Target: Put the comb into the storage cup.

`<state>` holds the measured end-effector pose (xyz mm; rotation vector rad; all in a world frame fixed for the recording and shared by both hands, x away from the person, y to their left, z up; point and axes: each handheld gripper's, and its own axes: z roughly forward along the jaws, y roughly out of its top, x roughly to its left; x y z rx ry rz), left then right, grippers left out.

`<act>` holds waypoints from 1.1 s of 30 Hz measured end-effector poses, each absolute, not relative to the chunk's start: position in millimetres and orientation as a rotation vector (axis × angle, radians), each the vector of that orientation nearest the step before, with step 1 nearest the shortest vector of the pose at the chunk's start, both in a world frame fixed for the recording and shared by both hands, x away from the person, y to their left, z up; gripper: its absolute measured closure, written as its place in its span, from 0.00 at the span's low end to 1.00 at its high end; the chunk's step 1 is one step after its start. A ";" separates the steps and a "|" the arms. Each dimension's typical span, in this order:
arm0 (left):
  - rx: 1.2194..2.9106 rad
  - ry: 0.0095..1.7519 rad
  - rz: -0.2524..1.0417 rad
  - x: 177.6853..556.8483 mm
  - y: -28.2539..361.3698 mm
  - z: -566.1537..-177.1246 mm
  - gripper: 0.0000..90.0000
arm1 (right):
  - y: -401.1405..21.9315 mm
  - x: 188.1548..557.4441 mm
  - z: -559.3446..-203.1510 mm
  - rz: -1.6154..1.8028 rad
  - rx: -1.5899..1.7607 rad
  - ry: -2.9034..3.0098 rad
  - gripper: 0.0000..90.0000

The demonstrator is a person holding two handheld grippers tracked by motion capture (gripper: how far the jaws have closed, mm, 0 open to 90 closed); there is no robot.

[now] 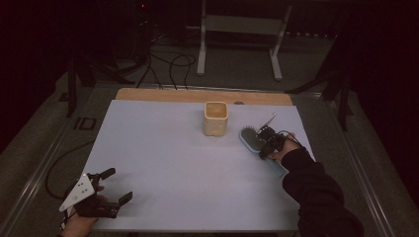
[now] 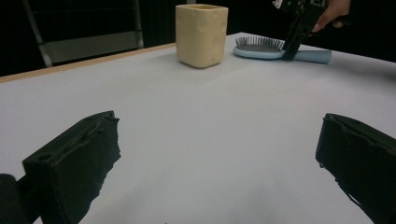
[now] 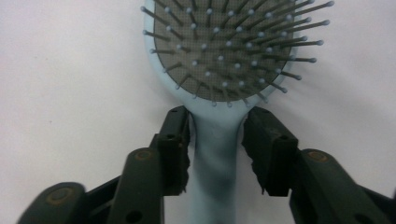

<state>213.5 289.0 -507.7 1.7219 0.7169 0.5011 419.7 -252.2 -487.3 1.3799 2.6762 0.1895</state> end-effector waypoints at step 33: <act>1.725 0.718 0.498 214.1 288.6 -508.2 0.00 | -254.6 404.2 -493.4 0.268 1.432 2.574 0.78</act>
